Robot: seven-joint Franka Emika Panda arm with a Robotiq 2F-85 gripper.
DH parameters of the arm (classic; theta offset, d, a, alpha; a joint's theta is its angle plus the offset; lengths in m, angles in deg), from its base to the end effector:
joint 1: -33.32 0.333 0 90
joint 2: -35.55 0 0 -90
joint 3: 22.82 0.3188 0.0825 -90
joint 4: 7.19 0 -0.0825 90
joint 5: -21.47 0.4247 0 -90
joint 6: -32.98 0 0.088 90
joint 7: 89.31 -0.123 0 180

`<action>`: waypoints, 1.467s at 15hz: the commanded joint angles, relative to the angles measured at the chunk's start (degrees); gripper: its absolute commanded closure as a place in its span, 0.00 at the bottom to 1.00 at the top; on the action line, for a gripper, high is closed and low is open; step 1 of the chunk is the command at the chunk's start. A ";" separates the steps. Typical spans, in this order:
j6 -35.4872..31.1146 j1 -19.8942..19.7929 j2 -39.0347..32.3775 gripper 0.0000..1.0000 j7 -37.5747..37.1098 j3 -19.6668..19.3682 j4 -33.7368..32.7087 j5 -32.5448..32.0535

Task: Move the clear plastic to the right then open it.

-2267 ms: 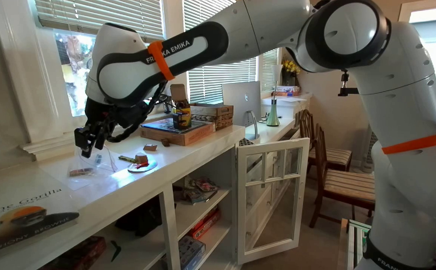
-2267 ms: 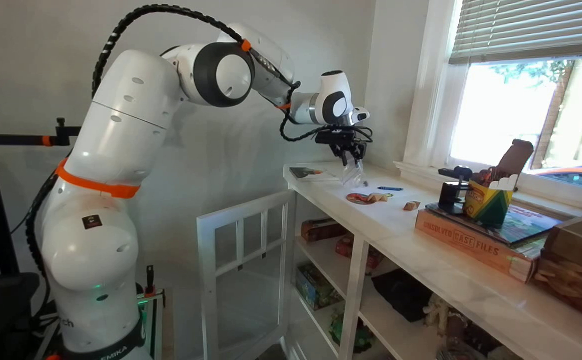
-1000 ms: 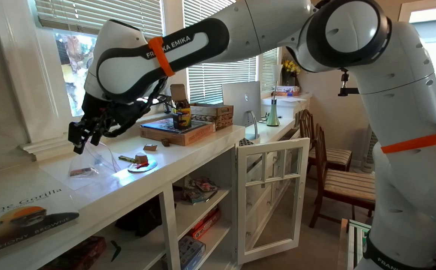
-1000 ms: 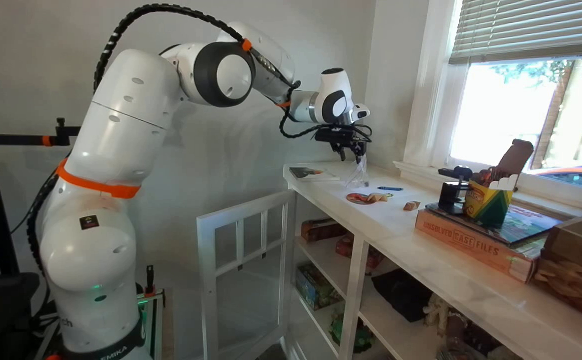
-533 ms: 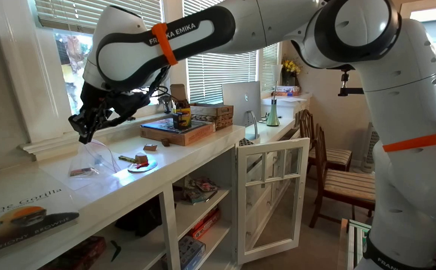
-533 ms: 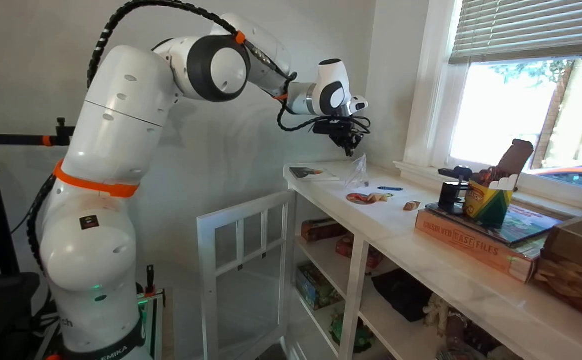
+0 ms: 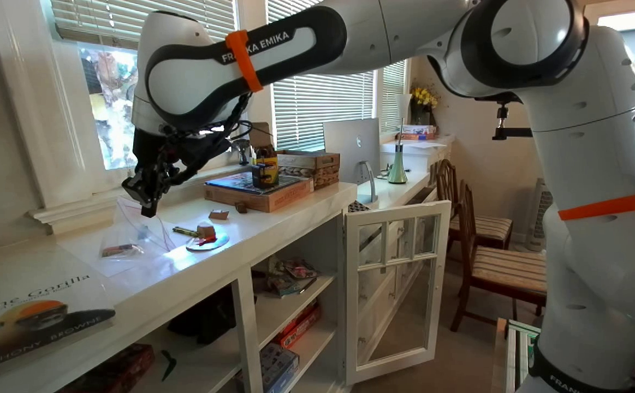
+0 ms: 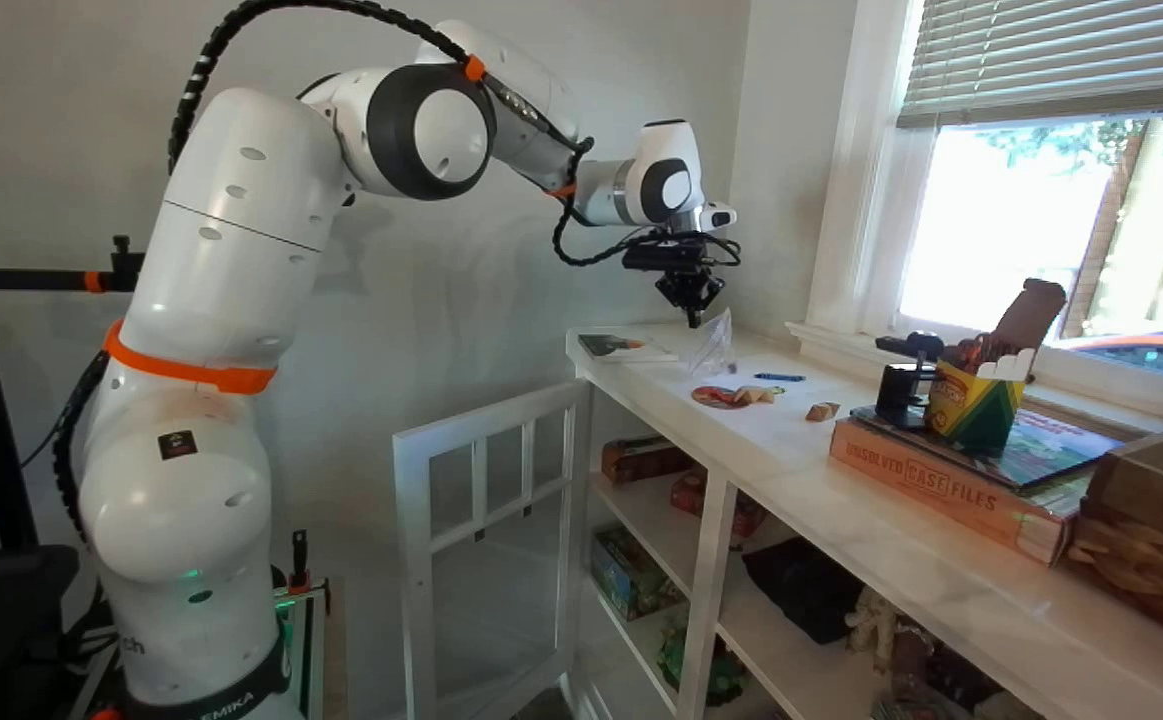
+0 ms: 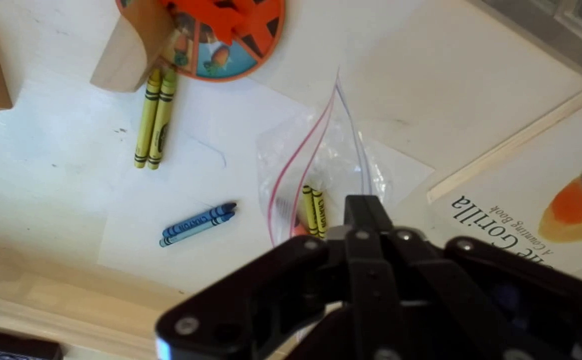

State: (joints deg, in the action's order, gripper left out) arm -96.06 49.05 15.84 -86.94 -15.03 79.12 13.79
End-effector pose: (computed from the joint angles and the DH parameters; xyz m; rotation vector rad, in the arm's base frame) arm 0.6903 0.2803 0.4907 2.9798 0.7572 0.6425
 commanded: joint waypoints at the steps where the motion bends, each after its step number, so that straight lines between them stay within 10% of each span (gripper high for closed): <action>1: 0.85 -0.38 0.49 1.00 -0.83 0.15 1.36 -1.07; 22: -11.88 -0.79 -3.61 1.00 -1.58 -0.59 2.25 -0.85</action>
State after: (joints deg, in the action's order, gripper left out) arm -105.46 48.57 12.54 -87.36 -15.76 80.29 13.25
